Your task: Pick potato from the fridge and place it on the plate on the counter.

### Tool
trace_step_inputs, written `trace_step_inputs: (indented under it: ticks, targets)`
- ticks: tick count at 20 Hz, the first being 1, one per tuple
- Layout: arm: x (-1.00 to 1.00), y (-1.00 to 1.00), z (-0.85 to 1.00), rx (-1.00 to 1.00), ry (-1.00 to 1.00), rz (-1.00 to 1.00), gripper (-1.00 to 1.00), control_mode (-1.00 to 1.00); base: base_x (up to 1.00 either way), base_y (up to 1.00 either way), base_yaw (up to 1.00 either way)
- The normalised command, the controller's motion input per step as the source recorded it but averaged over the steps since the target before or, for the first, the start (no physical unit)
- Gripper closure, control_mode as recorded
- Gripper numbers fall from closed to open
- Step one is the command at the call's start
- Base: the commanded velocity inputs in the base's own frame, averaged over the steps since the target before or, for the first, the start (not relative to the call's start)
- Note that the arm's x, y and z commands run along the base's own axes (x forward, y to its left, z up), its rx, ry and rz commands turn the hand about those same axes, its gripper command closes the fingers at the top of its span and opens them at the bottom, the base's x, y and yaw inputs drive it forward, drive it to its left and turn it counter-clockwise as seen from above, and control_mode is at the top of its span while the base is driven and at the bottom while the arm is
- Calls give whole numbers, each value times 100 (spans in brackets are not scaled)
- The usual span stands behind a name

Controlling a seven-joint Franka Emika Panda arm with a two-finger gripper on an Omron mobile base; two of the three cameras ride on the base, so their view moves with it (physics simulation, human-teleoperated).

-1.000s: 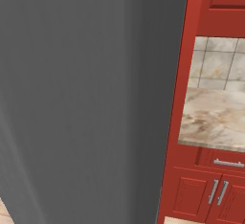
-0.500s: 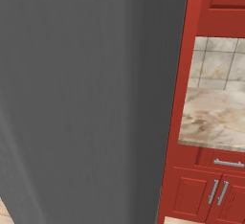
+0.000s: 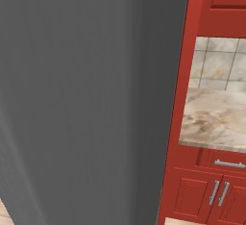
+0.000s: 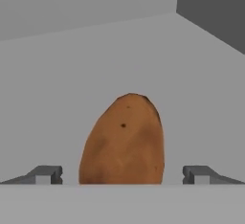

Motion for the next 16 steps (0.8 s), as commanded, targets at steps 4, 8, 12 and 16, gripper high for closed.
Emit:
trace_step_inputs:
  ticks: [4, 8, 12, 16]
  targets:
    - [24, 0, -10, 0, 0, 0, -100, -100, 0, 0, 0]
    - [24, 0, -8, 0, 0, 0, -100, -100, 0, 0, 0]
    - [19, 0, -6, 0, 0, 0, 100, -100, 0, 0, 0]
    - [6, 0, -5, 0, 0, 0, 100, -100, 0, 0, 0]
